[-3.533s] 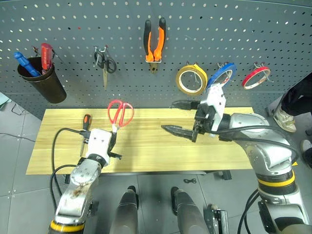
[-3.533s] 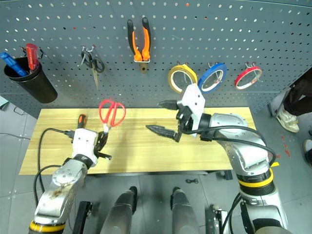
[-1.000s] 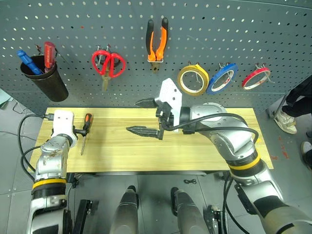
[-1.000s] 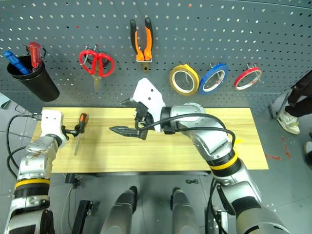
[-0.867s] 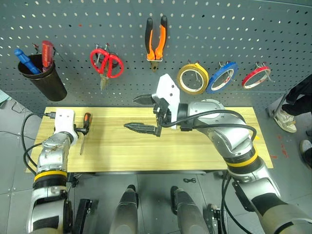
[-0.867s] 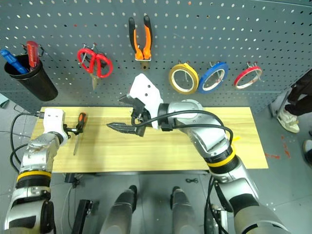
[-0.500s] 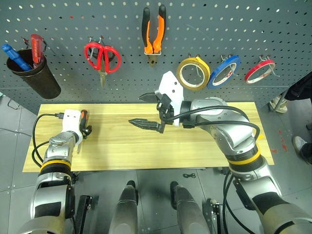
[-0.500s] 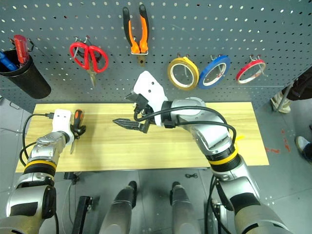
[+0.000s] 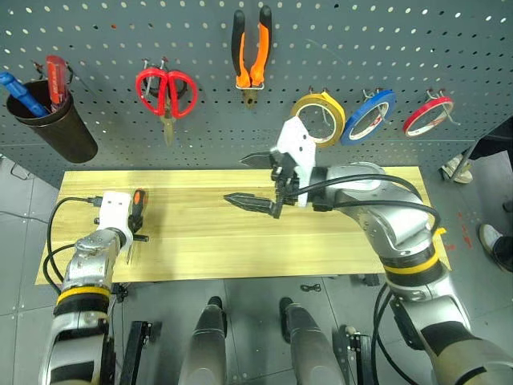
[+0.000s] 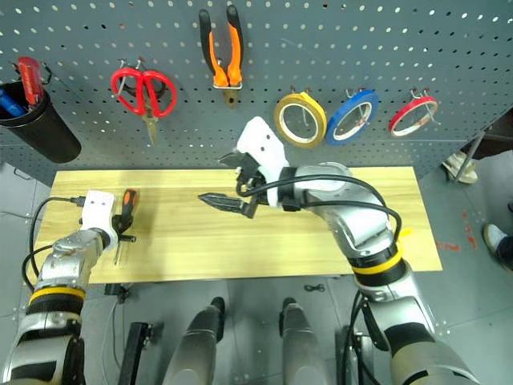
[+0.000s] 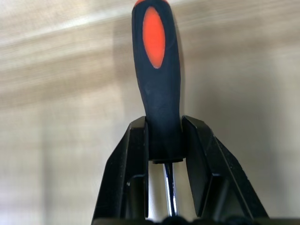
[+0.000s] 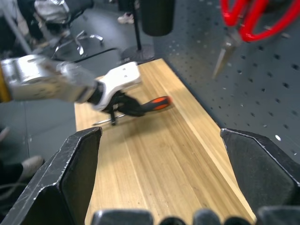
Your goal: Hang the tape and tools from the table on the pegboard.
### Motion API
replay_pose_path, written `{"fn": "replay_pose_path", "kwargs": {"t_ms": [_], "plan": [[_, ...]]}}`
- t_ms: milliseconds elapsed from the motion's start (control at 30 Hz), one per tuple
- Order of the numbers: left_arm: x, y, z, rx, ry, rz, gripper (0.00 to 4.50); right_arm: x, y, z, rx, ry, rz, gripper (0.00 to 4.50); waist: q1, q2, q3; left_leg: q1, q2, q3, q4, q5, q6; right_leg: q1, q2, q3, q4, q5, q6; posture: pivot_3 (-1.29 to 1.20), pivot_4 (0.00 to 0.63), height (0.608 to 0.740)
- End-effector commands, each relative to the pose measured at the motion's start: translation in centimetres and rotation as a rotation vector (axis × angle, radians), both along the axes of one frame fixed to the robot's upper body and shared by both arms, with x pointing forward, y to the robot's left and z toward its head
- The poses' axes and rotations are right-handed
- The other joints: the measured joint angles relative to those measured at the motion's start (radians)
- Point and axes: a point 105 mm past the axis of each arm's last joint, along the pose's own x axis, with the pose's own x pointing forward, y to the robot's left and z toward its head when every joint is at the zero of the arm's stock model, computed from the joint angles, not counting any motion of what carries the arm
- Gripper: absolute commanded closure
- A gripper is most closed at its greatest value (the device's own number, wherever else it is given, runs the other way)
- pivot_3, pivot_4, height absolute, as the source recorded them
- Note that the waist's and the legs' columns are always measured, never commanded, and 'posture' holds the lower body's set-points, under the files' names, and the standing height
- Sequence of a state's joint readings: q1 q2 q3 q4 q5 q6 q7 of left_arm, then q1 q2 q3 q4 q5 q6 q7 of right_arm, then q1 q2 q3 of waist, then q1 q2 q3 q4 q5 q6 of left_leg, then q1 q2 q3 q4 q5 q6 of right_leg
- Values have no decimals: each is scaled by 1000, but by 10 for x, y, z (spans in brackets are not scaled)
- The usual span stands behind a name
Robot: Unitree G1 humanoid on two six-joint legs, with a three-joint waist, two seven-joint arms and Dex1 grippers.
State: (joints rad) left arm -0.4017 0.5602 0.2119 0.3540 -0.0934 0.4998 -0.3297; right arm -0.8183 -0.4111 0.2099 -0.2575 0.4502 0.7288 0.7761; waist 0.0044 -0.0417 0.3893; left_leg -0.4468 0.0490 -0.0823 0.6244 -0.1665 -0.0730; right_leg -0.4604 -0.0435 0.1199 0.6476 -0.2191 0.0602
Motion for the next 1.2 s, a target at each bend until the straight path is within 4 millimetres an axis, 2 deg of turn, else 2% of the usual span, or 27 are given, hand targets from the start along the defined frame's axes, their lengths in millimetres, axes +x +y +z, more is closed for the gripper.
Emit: {"fn": "replay_pose_path", "kwargs": {"t_ms": [33,67,167,233,267,333,400,500,567,633,767,867,967,1200], "plan": [[-23,-27,34,40,-99,-62,3898,-21,-9,24,93,-66,78,0,2,0,0,0,0,0,0,0,0,0,0,0,0,0,0,184,387,740],[-29,-31,39,54,-115,-61,3898,-22,-10,26,113,-66,85,0,5,0,0,0,0,0,0,0,0,0,-1,0,0,0,0,189,384,740],[-47,-61,77,16,-275,-81,3898,-22,-16,42,215,-93,86,0,10,0,0,1,0,-1,0,0,0,0,0,-1,0,0,0,228,365,740],[-54,-69,92,10,-336,-79,3898,-22,-17,48,254,-95,93,0,16,-1,0,0,0,-1,1,0,-1,0,0,-1,0,0,1,244,354,740],[-57,-70,98,16,-356,-76,3898,-22,-17,50,267,-98,97,0,18,-1,-1,0,0,-1,1,1,-1,1,0,-1,0,-1,2,250,349,740],[-62,-77,125,38,-457,-85,3898,-21,-15,55,289,-112,102,0,21,-1,-1,1,0,0,1,1,-2,1,0,-1,0,-1,4,265,336,740],[-67,-80,165,75,-607,-71,3898,-21,-12,70,339,-124,118,0,23,-2,-1,1,0,0,1,1,-2,1,0,-1,0,-1,4,284,323,740],[-72,-80,199,136,-728,-53,3898,-21,-8,82,381,-140,139,0,30,-2,-1,1,0,-1,1,2,-3,1,0,-1,0,2,0,303,308,740],[-75,-81,233,183,-846,-41,3898,-21,-6,95,424,-148,153,0,39,-2,-2,1,0,-1,1,2,-4,1,0,-1,-1,2,0,315,300,740],[-79,-81,257,200,-935,-3,3898,-21,-5,104,451,-153,162,0,51,-2,-2,0,0,-1,0,2,-4,0,0,-2,-1,2,-1,323,297,740],[-81,-77,291,262,-1059,50,3898,-21,-3,115,471,-164,180,0,68,-4,-3,0,0,-1,0,2,-4,0,-1,-3,-2,2,-1,317,288,740],[-80,-72,308,290,-1116,86,3898,-19,-2,118,476,-166,188,0,81,-4,-3,0,0,-1,0,2,-4,0,-1,-4,-2,3,-1,314,288,740],[-77,-62,338,315,-1215,144,3898,-19,1,128,500,-170,203,0,90,-4,-3,-1,0,-1,0,3,-5,0,-1,-4,-2,3,-2,310,280,740],[-63,-44,358,344,-1313,223,3898,-20,5,161,624,-215,216,0,95,-4,-4,-1,0,-1,-2,3,-6,-1,-1,-6,-2,4,-3,300,276,740]]}}
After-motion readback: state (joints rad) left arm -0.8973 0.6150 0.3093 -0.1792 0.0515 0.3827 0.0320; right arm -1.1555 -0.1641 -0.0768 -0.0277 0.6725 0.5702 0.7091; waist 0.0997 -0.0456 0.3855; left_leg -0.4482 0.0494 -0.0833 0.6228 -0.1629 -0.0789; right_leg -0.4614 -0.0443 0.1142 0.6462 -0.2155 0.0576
